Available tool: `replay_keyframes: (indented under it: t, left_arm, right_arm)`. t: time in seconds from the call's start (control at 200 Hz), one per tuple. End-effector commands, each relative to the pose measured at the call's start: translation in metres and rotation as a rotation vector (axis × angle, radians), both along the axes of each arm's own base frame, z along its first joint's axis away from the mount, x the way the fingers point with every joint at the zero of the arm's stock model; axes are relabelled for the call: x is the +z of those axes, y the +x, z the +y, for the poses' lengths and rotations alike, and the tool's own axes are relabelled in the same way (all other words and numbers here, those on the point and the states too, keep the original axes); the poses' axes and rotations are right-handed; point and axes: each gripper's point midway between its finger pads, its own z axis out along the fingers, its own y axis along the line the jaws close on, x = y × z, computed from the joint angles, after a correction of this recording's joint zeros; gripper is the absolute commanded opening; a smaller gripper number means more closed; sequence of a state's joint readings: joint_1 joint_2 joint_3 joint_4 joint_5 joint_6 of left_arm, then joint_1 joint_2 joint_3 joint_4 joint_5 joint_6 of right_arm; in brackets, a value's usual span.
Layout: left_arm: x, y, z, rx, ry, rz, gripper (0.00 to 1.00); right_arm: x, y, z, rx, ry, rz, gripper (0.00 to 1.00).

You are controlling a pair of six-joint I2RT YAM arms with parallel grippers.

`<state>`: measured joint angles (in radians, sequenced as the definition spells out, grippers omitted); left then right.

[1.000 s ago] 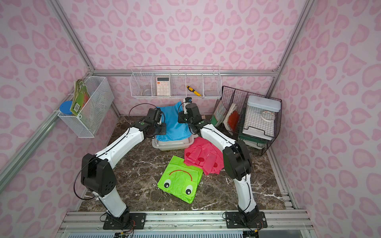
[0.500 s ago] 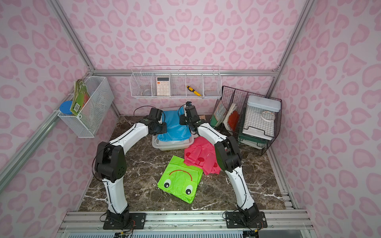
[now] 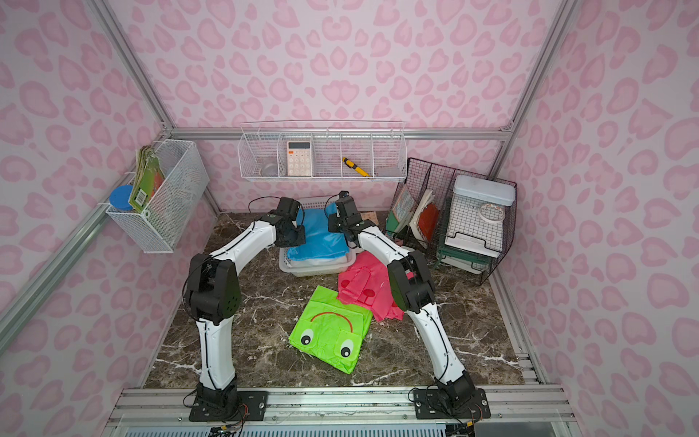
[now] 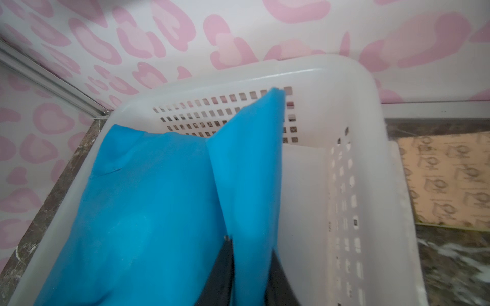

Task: Put the folded raincoat in the basket
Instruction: Place the raincoat in the basket.

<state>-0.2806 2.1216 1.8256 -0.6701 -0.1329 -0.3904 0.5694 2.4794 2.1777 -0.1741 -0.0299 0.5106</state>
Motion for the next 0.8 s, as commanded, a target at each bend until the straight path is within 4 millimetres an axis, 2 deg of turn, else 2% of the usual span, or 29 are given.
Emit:
replay_keyframes:
  t: [0.0, 0.075, 0.14, 0.26, 0.29, 0.32, 0.34, 0.4, 0.49, 0.555, 0.65, 0.705, 0.725, 0.74, 0.8]
  left_arm:
    - [0.009, -0.011, 0.003, 0.021, -0.006, 0.037, 0.16]
    - [0.020, -0.012, 0.003, 0.019, -0.015, 0.014, 0.19]
    - [0.029, -0.014, 0.004, 0.023, -0.015, 0.002, 0.27]
    - [0.041, -0.019, 0.007, 0.031, -0.013, -0.007, 0.42]
    - [0.044, -0.021, 0.009, 0.036, -0.010, -0.008, 0.45]
    - [0.047, -0.022, 0.009, 0.039, -0.010, -0.012, 0.47]
    - [0.050, -0.023, 0.009, 0.041, -0.011, -0.016, 0.48]
    - [0.056, -0.024, 0.010, 0.047, -0.018, -0.029, 0.49]
    - [0.063, -0.021, 0.004, 0.033, -0.056, -0.061, 0.52]
    - [0.066, -0.015, -0.009, -0.005, -0.114, -0.081, 0.52]
    - [0.063, -0.005, -0.028, -0.068, -0.190, -0.100, 0.53]
    - [0.057, 0.002, -0.033, -0.078, -0.209, -0.106, 0.53]
    - [0.054, 0.004, -0.034, -0.076, -0.213, -0.108, 0.53]
    - [0.052, 0.006, -0.034, -0.076, -0.214, -0.109, 0.53]
    - [0.041, 0.012, -0.033, -0.059, -0.207, -0.103, 0.54]
  right_arm:
    - [0.023, -0.007, 0.003, 0.020, -0.008, -0.015, 0.42]
    - [0.042, -0.011, 0.002, 0.010, -0.021, -0.048, 0.53]
    - [0.057, -0.013, -0.003, -0.008, -0.037, -0.071, 0.59]
    - [0.074, -0.020, -0.013, -0.048, -0.079, -0.106, 0.66]
    - [0.077, -0.023, -0.014, -0.050, -0.086, -0.118, 0.67]
    - [0.071, -0.025, -0.014, -0.053, -0.097, -0.116, 0.68]
    - [0.083, -0.028, -0.015, -0.056, -0.088, -0.135, 0.69]
    - [0.085, -0.034, -0.015, -0.053, -0.084, -0.143, 0.69]
    - [0.081, -0.039, -0.015, -0.044, -0.071, -0.138, 0.69]
    - [0.077, -0.042, -0.004, 0.013, -0.029, -0.134, 0.69]
    - [0.068, -0.045, 0.013, 0.096, 0.028, -0.108, 0.68]
    - [0.058, -0.045, 0.020, 0.111, 0.029, -0.085, 0.68]
    - [0.060, -0.044, 0.020, 0.112, 0.031, -0.084, 0.68]
    - [0.046, -0.043, 0.022, 0.112, 0.018, -0.062, 0.68]
    - [0.027, -0.039, 0.024, 0.115, 0.006, -0.028, 0.67]
